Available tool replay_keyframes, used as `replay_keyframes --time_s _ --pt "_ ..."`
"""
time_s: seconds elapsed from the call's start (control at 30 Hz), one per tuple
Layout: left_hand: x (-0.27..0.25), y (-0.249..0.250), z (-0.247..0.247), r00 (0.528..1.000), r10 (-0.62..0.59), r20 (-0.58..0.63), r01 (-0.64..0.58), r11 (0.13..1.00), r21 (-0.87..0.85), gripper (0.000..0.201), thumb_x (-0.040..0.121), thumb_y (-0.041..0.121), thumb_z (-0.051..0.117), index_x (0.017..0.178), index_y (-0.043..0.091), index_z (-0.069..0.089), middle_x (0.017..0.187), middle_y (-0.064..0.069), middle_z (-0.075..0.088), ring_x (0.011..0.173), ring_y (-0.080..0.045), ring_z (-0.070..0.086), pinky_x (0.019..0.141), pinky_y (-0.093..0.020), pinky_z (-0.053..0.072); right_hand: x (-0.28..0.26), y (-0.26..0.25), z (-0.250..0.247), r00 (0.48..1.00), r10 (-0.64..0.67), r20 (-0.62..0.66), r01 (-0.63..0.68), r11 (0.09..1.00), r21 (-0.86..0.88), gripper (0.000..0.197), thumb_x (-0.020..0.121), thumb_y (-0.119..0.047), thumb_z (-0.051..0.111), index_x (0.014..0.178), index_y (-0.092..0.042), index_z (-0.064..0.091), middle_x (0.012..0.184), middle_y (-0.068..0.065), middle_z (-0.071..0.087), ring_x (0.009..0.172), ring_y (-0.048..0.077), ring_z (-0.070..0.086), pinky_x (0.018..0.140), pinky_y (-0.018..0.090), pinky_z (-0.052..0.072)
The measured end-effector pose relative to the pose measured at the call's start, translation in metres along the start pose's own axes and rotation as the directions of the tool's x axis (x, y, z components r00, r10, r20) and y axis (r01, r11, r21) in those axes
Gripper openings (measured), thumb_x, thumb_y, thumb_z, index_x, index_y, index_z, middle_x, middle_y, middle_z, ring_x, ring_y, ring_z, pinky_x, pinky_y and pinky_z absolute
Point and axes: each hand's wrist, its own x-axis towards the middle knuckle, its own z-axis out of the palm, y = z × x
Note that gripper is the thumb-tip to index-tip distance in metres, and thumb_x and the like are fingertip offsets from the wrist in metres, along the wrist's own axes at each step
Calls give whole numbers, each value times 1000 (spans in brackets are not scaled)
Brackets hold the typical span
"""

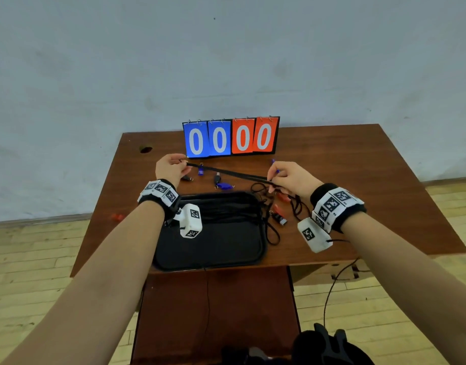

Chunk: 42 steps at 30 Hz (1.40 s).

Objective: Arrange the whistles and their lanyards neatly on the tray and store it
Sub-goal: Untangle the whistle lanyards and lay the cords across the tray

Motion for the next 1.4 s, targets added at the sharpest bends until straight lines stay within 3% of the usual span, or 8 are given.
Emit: replay_keyframes --time_s 0.17,0.37,0.47,0.6,0.83,0.97,1.13,1.4 --pt "11 4 -3 998 26 -55 -23 998 59 17 86 -8 57 99 2 64 94 -13 61 77 -19 65 76 -27 57 -2 11 -6 996 65 66 -54 985 -164 17 94 -14 51 88 -24 64 76 8 68 66 27 59 77 49 54" --pt "15 7 -6 998 20 -65 -16 998 56 18 86 -9 56 95 4 63 89 -9 60 72 -15 64 77 -27 57 -13 12 -15 999 22 30 -20 997 -69 18 91 -34 59 98 -22 71 98 -8 68 94 9 62 89 27 45" --pt "11 2 -8 998 17 -63 -13 998 60 17 86 -7 57 96 4 63 89 -7 60 75 -15 64 75 -25 57 -15 14 -16 999 25 -28 -26 998 -51 18 90 -32 61 86 -17 70 84 -1 69 80 12 64 79 27 49" --pt "8 -8 -17 996 -9 -90 12 999 33 20 86 -8 57 84 12 62 86 -5 59 75 -15 64 73 -24 56 -12 24 -16 987 66 -146 -67 998 -2 26 92 -33 59 81 -10 64 67 -1 63 47 0 49 58 18 40" --pt "-2 -49 -55 978 -118 -172 124 992 25 26 87 -10 53 78 13 61 81 -5 57 72 -15 63 65 -18 55 2 54 13 972 200 -125 -182 973 143 18 94 -17 56 82 -7 64 66 7 64 52 14 53 47 18 43" --pt "-10 -83 -80 967 -160 -200 182 979 94 20 88 -9 52 89 7 62 81 -4 59 70 -13 63 63 -18 52 17 74 49 957 276 -87 -251 942 224 12 95 -10 54 89 -3 61 66 10 65 44 8 57 44 17 45" --pt "-18 -120 -107 943 -201 -265 251 953 170 20 88 -7 53 98 6 63 79 -2 60 69 -11 60 57 -14 47 35 100 90 914 388 -120 -361 912 194 13 90 -11 62 81 -2 61 54 5 63 34 3 52 37 14 41" --pt "-17 -162 -135 933 -173 -316 279 902 330 15 84 4 61 89 15 69 80 0 64 66 -12 56 61 -23 45 46 122 135 890 435 -137 -407 893 190 14 88 -5 62 76 -5 56 59 6 64 39 4 57 44 15 46"
